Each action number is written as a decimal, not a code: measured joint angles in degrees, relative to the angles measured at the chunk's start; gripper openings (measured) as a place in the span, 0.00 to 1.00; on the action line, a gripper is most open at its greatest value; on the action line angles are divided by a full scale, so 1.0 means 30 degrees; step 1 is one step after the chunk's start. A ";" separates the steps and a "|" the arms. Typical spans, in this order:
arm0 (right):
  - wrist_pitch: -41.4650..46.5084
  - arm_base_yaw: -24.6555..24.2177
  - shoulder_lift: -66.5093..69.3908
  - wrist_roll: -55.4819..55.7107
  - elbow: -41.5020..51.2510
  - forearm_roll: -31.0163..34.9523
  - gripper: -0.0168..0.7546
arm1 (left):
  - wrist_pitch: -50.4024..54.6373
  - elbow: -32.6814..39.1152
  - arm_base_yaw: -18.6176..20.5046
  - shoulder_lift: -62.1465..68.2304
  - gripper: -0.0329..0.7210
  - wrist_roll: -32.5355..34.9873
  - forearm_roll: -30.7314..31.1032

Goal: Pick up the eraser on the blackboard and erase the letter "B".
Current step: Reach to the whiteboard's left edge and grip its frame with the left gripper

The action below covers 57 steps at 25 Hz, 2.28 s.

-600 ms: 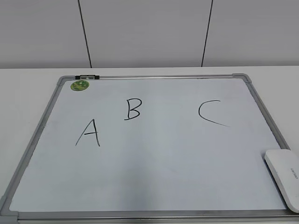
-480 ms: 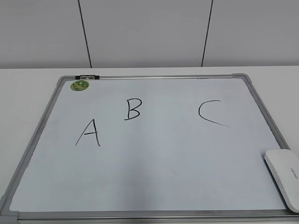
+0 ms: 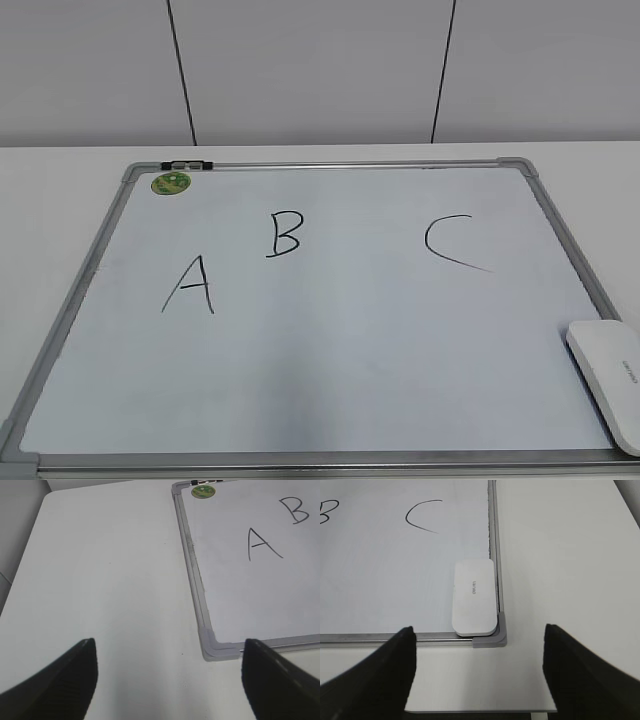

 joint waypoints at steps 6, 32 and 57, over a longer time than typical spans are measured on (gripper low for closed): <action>0.0000 0.0000 0.0000 0.0000 0.0000 0.0000 0.78 | 0.0000 0.0000 0.0000 0.0000 0.89 0.0000 0.0000; 0.0000 0.0000 0.0000 0.0000 0.0000 0.0000 0.78 | -0.9544 -0.0594 0.0000 1.4491 0.80 0.0000 -0.0727; 0.0000 0.0000 0.0000 0.0000 0.0000 0.0000 0.78 | -0.6337 -1.1420 0.0000 3.2248 0.70 0.0000 -0.2021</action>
